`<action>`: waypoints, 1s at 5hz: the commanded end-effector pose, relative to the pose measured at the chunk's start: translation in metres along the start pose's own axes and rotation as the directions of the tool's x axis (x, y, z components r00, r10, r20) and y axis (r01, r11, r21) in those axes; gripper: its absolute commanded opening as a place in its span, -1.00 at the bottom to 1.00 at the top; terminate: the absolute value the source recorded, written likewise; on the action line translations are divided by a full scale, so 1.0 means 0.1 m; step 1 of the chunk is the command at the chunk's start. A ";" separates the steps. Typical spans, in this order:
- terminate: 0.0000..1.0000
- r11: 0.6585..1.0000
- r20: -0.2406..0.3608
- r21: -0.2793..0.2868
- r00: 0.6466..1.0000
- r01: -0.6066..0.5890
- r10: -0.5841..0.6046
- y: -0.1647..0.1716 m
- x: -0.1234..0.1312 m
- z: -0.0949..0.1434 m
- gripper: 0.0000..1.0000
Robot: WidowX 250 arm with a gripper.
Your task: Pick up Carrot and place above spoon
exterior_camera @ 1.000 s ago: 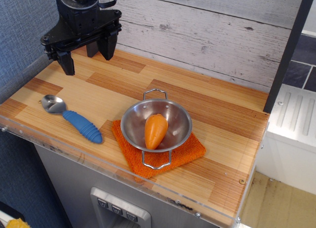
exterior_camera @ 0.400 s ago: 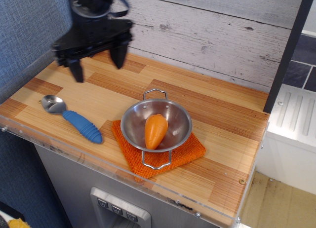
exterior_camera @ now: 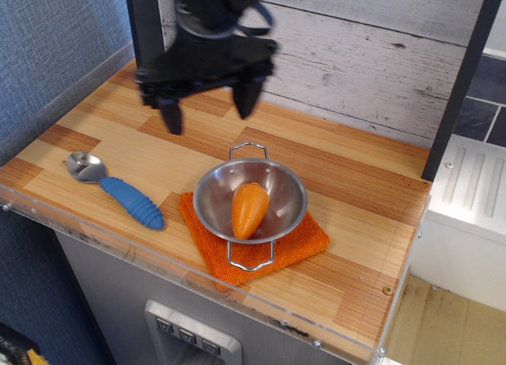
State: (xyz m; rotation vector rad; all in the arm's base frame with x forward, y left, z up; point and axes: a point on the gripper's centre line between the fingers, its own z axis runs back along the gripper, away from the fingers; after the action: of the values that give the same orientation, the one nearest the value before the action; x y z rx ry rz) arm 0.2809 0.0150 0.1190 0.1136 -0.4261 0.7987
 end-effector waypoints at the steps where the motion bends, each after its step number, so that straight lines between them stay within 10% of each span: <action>1: -1.00 0.988 -0.013 -0.048 0.988 0.150 -0.151 -0.28 -0.26 -0.15 1.00; 5: -1.00 0.972 -0.101 0.004 0.967 0.235 -0.234 -0.29 -0.41 -0.61 1.00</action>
State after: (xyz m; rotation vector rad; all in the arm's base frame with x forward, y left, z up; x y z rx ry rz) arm 0.2938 -0.0171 0.0376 0.1524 -0.2712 0.5687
